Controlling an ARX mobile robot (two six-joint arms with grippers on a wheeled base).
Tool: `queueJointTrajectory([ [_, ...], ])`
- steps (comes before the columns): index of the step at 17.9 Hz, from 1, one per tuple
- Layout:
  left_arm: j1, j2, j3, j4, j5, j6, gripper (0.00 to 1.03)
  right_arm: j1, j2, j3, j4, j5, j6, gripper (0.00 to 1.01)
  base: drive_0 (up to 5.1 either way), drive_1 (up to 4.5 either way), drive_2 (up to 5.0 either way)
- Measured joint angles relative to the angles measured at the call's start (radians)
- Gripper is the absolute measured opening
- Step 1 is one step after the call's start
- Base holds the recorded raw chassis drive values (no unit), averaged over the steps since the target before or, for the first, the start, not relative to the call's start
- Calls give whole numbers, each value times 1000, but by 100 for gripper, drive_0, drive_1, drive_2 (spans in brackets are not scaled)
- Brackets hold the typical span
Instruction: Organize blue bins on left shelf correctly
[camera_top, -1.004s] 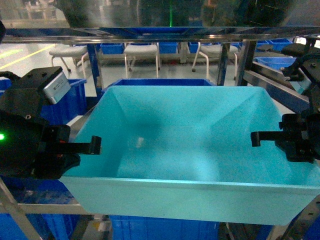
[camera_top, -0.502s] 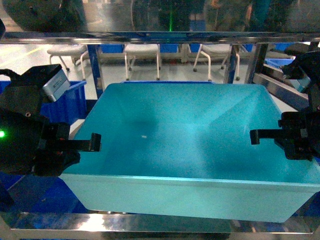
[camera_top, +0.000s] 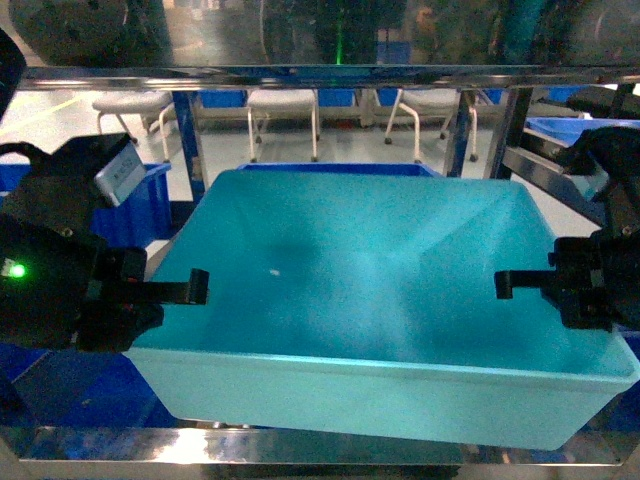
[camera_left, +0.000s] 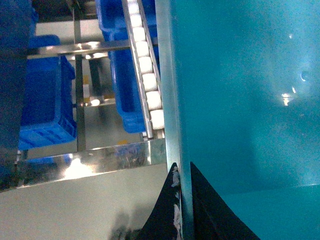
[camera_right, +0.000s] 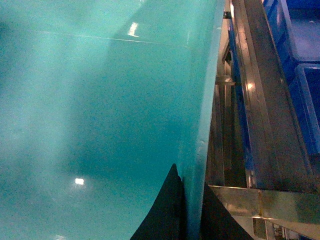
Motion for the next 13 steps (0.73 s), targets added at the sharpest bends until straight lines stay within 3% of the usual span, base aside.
queueJointTrajectory([
  [3, -3, 104, 13, 24, -4, -10, 2, 0, 102, 23, 32, -14, -20, 2, 0, 0, 0],
  [7, 20, 224, 96, 33, -2, 9, 2, -3, 205, 97, 41, -28, -21, 2, 0, 0, 0],
  [13, 23, 241, 104, 28, 11, 9, 2, -8, 214, 100, 34, -33, -28, 2, 0, 0, 0],
])
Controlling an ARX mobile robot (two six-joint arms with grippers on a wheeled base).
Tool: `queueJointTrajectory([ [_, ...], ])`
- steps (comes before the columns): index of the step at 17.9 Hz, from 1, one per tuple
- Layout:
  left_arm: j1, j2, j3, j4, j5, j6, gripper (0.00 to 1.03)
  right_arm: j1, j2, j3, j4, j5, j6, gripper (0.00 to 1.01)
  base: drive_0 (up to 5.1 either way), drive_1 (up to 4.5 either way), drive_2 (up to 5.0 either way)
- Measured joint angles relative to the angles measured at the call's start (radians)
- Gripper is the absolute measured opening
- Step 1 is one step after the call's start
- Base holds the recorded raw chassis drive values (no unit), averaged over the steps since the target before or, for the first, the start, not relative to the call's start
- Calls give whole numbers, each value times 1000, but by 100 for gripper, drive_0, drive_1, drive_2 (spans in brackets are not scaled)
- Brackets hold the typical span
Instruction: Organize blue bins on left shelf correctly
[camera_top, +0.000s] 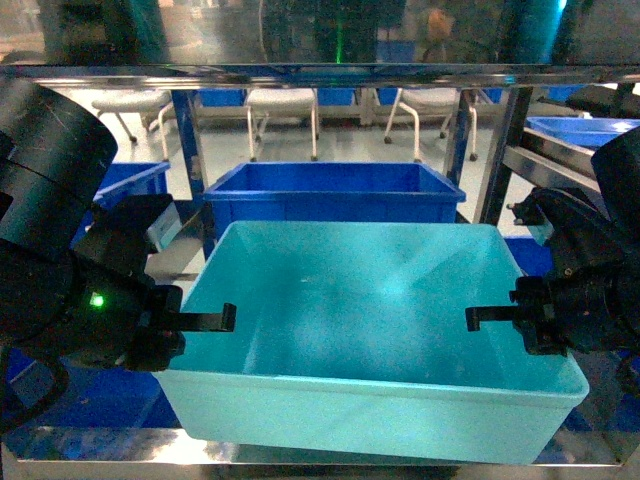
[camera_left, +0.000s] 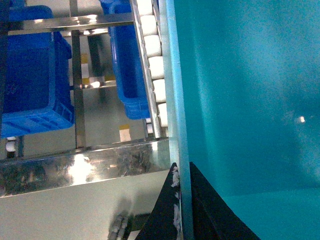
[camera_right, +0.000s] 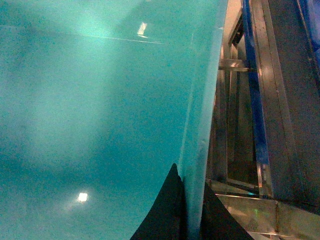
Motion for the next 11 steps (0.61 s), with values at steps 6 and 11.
queueJointTrajectory([
  [6, 0, 0, 0, 0, 0, 0, 2, 0, 0, 1, 0, -2, 0, 2, 0, 0, 0],
  [11, 68, 98, 112, -45, 21, 32, 2, 29, 96, 124, -51, -18, 21, 2, 0, 0, 0],
])
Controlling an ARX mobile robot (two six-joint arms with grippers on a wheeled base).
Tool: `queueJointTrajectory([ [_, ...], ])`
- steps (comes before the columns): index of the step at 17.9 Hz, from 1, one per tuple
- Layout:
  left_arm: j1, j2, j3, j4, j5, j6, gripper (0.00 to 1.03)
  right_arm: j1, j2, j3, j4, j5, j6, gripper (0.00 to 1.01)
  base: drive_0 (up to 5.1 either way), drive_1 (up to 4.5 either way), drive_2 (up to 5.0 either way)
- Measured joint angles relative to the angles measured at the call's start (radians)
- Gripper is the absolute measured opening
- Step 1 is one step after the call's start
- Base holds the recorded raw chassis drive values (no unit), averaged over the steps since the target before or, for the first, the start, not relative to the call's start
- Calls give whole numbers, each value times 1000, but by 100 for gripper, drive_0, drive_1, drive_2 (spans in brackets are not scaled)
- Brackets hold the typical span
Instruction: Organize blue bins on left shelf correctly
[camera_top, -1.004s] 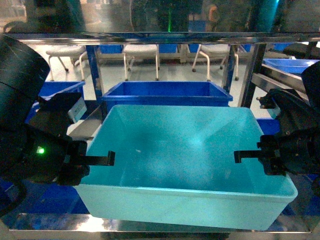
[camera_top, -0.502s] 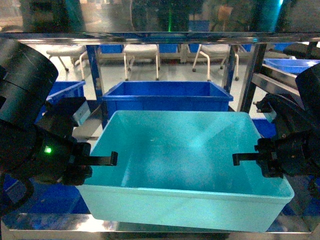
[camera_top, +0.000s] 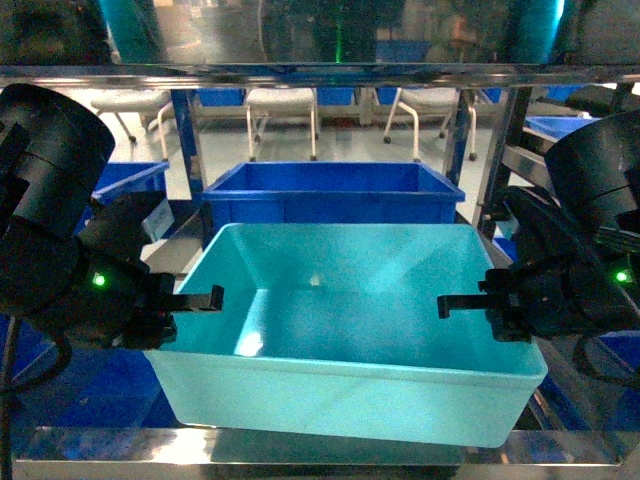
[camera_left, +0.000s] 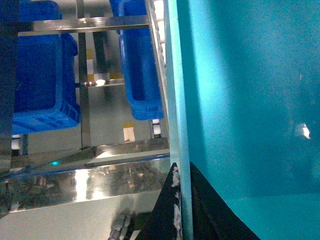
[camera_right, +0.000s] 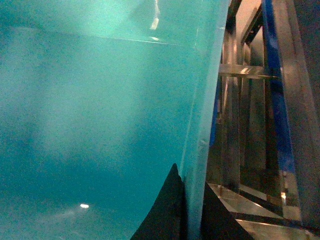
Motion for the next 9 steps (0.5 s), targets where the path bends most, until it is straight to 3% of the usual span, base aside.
queueJointTrajectory([
  [3, 37, 66, 82, -23, 16, 35, 2, 13, 82, 102, -45, 10, 12, 2, 0, 0, 0],
  [9, 42, 162, 184, -64, 30, 39, 2, -14, 206, 286, -124, 26, -37, 2, 0, 0, 0],
])
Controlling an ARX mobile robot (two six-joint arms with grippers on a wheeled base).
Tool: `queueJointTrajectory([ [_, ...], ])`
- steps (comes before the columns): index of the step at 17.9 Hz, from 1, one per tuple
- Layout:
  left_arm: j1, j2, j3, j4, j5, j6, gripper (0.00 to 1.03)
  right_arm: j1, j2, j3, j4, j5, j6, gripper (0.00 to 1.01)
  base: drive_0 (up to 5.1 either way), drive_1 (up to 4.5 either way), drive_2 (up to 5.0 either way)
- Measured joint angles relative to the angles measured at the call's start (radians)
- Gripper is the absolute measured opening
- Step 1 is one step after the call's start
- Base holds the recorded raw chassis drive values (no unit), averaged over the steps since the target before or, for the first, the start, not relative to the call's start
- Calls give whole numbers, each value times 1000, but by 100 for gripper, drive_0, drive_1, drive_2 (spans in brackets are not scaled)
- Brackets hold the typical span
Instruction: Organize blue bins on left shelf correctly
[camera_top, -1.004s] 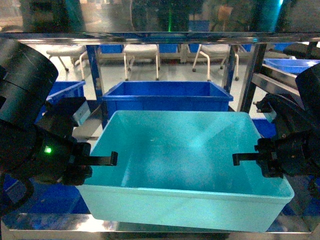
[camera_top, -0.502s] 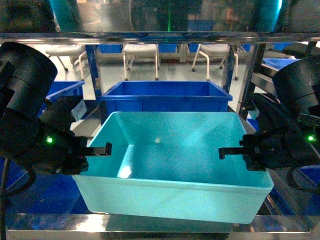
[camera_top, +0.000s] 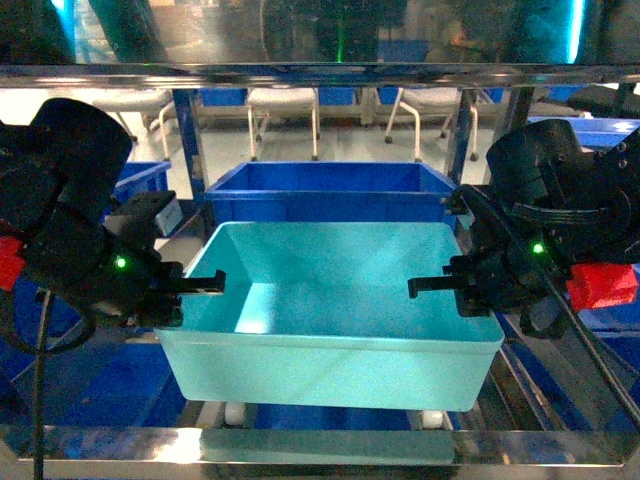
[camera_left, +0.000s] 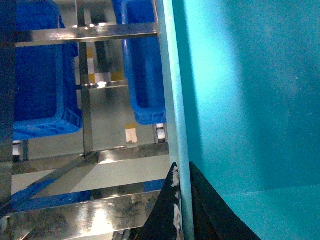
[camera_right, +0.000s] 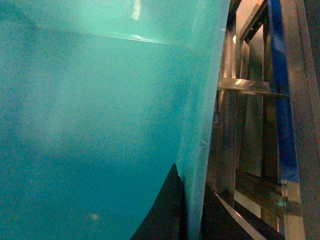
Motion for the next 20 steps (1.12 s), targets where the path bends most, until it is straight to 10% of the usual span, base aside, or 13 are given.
queueJointTrajectory([
  [16, 4, 180, 214, -97, -28, 2, 2, -36, 165, 217, -136, -49, -47, 2, 0, 0, 0],
  [20, 30, 180, 214, -74, -85, 60, 39, -36, 165, 218, -141, -75, -126, 35, 0, 0, 0],
])
